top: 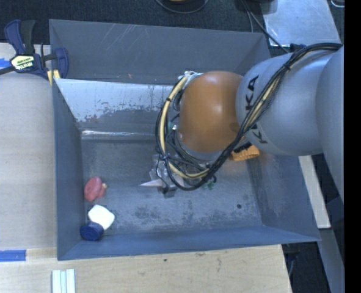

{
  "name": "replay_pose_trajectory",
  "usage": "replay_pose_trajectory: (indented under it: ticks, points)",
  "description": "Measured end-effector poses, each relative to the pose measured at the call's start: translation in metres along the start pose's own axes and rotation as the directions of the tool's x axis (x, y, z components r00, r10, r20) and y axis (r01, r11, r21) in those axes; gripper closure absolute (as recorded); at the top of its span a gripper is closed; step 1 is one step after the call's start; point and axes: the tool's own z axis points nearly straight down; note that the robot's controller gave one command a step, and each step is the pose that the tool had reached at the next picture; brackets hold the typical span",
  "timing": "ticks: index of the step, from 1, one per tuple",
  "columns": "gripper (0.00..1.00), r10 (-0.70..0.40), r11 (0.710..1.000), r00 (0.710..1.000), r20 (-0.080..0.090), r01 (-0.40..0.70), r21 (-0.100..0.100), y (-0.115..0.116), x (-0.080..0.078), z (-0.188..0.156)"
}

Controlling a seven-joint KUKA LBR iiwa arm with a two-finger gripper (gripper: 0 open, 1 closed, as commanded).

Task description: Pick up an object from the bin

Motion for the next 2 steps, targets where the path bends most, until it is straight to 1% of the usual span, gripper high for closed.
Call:
replay_pose_trajectory:
  ticks: [2]
  points:
    - [1.00,0.001,1.000,1.000,0.004,-0.001,0.000,-0.0001,-0.0006,-0.0182]
